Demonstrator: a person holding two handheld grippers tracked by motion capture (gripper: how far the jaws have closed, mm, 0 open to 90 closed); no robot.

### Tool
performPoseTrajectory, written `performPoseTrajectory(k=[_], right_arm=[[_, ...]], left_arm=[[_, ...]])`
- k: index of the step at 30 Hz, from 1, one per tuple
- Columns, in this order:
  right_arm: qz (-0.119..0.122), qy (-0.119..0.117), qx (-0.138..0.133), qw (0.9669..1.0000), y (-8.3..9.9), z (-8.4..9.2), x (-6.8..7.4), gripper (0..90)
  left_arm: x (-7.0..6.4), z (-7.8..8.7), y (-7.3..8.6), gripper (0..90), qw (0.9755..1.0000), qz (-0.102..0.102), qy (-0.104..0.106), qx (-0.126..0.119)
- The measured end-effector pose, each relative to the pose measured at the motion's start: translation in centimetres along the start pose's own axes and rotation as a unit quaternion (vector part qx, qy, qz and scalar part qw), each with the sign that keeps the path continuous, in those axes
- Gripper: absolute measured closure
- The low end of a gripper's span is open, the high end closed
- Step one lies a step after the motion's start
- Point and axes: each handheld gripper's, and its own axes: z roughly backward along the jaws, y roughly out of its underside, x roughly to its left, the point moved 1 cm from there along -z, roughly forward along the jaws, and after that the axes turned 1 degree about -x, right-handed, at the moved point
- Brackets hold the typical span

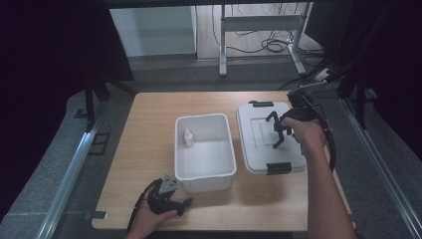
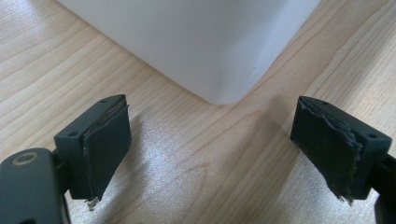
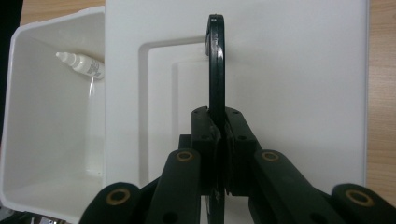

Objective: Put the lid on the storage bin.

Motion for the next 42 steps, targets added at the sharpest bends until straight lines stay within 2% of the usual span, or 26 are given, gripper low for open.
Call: performPoseTrajectory(k=[11, 17, 22, 35, 42], right_arm=[[0.005, -0.002, 0.000, 1.0000, 0.8, 0.7, 1.6, 85.4], [0.013, 0.000, 0.002, 0.9999, 1.1, 1.8, 3.3, 85.4], [0.016, 0.000, 0.001, 0.9999, 0.9, 2.1, 4.1, 85.4], [0.021, -0.006, 0.015, 0.9997, 0.6, 0.8, 7.2, 85.4], [0.019, -0.026, 0.023, 0.9992, 0.4, -0.3, 8.6, 85.3]], left_arm=[[0.0, 0.0, 0.0, 12.2, 1.0000, 0.000, 0.000, 0.000], [0.0, 0.0, 0.0, 12.1, 1.0000, 0.000, 0.000, 0.000], [0.0, 0.0, 0.0, 12.1, 1.0000, 0.001, 0.000, -0.001], [0.0, 0.0, 0.0, 12.1, 1.0000, 0.001, 0.000, -0.001], [0.0, 0.0, 0.0, 12.1, 1.0000, 0.001, 0.000, -0.001]])
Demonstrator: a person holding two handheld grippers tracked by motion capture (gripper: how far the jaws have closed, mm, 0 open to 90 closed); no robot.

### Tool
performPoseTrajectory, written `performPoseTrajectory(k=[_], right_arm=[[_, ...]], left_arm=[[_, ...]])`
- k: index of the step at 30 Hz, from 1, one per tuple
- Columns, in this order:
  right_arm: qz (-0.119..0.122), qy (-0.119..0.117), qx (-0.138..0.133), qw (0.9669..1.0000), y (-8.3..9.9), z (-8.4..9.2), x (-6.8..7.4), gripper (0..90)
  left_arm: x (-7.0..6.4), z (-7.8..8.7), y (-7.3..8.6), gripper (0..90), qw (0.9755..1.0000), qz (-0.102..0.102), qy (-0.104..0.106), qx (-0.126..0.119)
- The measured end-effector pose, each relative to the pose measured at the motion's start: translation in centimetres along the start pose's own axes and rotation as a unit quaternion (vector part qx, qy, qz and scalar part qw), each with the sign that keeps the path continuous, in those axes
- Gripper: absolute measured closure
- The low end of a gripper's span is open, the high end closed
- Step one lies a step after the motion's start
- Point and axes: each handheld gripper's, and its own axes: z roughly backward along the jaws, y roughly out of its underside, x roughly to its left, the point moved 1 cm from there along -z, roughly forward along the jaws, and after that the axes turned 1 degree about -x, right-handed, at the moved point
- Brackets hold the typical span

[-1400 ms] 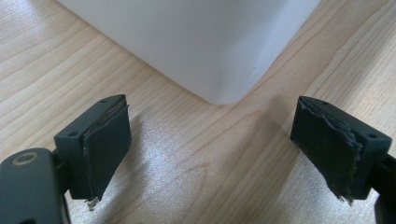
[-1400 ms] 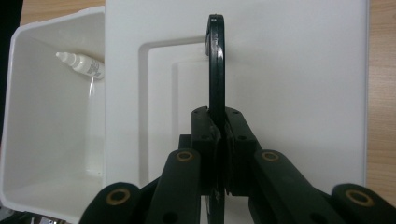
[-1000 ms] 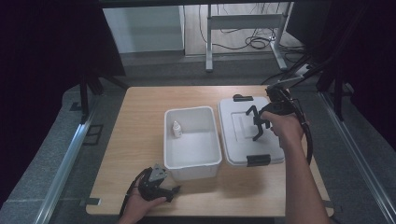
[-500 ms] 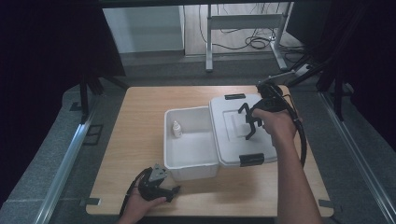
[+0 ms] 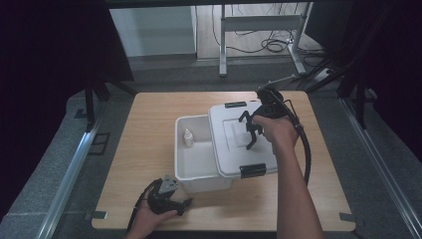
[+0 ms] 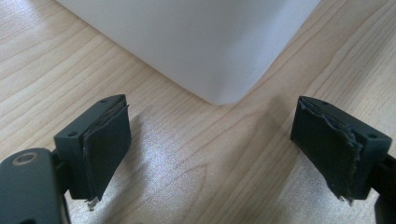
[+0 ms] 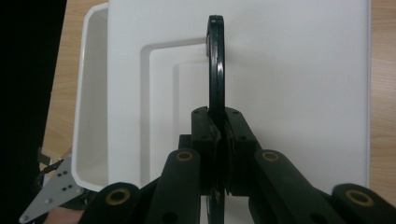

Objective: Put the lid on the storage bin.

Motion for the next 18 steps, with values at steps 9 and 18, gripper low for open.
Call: performPoseTrajectory(k=[9, 18], right_arm=[[-0.002, -0.002, 0.007, 1.0000, 0.0, -1.3, 1.7, 85.3], [-0.004, -0.007, 0.013, 0.9999, -0.3, -2.2, 3.1, 85.3]], left_arm=[[0.0, 0.0, 0.0, 12.1, 1.0000, 0.000, 0.001, 0.000], [0.0, 0.0, 0.0, 12.1, 1.0000, -0.001, 0.001, 0.000]])
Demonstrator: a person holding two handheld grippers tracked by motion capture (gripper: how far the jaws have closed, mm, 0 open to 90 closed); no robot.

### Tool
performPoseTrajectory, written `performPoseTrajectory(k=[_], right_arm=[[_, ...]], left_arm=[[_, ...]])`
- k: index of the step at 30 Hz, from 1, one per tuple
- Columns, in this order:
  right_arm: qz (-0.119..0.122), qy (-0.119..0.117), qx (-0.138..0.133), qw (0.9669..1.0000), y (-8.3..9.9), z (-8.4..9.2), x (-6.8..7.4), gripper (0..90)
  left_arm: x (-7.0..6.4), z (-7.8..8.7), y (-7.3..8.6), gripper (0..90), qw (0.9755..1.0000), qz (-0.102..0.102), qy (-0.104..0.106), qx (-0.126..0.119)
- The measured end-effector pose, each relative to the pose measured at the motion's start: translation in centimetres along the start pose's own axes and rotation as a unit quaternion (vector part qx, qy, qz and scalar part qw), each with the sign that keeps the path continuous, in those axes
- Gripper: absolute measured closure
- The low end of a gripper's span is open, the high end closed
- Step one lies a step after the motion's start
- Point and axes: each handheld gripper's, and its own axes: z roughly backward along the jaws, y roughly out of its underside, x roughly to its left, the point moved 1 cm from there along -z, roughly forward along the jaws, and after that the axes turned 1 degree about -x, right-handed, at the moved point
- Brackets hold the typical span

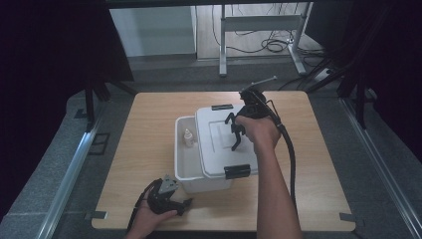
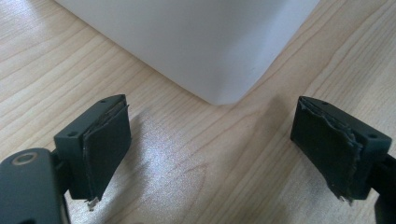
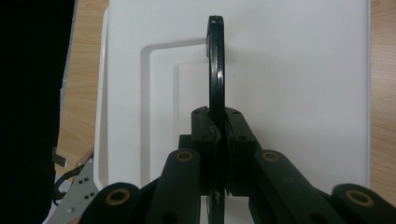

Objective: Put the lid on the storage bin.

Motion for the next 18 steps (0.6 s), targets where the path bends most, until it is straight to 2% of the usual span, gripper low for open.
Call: performPoseTrajectory(k=[18], right_arm=[[0.007, 0.003, 0.005, 1.0000, -0.2, -1.1, 2.7, 85.3]], left_arm=[[0.0, 0.0, 0.0, 12.1, 1.0000, -0.001, 0.000, 0.000]])
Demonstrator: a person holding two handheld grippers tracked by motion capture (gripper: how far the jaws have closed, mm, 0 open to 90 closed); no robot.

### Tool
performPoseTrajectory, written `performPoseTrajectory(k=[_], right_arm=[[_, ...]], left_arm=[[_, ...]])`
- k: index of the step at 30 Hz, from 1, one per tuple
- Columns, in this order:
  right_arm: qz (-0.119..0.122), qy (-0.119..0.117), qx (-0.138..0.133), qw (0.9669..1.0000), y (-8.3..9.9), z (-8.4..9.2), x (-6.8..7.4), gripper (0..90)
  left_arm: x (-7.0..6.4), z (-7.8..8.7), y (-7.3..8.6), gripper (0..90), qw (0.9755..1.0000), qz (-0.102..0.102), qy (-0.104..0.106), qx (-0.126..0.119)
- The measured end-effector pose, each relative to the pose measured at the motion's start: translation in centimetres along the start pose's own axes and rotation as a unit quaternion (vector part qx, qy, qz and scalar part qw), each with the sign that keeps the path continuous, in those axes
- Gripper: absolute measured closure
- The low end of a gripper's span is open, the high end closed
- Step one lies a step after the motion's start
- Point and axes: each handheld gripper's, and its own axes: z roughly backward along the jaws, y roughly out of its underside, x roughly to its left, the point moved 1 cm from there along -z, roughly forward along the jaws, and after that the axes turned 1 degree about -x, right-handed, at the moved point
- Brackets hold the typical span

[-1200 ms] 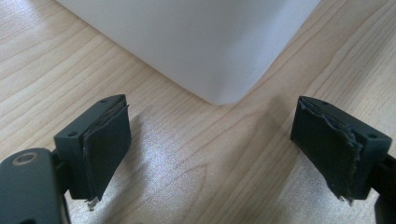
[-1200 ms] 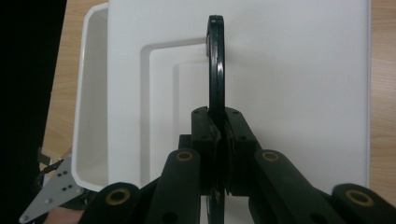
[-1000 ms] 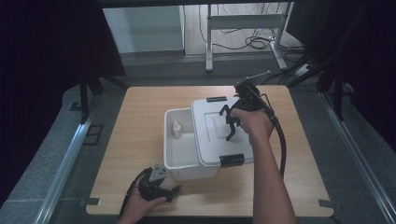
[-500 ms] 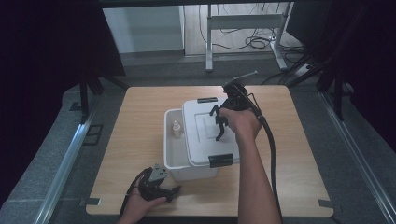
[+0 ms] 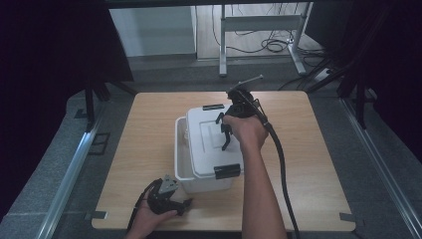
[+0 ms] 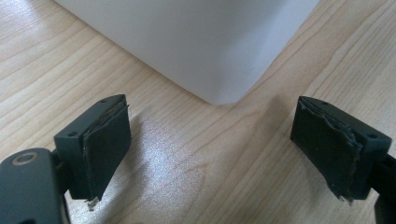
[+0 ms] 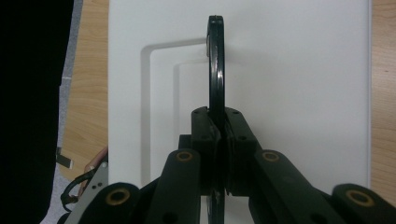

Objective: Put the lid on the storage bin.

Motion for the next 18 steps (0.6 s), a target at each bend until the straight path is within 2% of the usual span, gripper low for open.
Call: performPoseTrajectory(k=[11, 18], right_arm=[[-0.008, -0.002, 0.007, 0.9999, 0.2, -1.6, 1.6, 85.3], [-0.016, 0.004, 0.006, 0.9999, 0.2, -2.1, 2.0, 85.3]], left_arm=[[0.0, 0.0, 0.0, 12.2, 1.0000, 0.000, 0.001, 0.000], [0.0, 0.0, 0.0, 12.2, 1.0000, -0.001, 0.001, 0.000]])
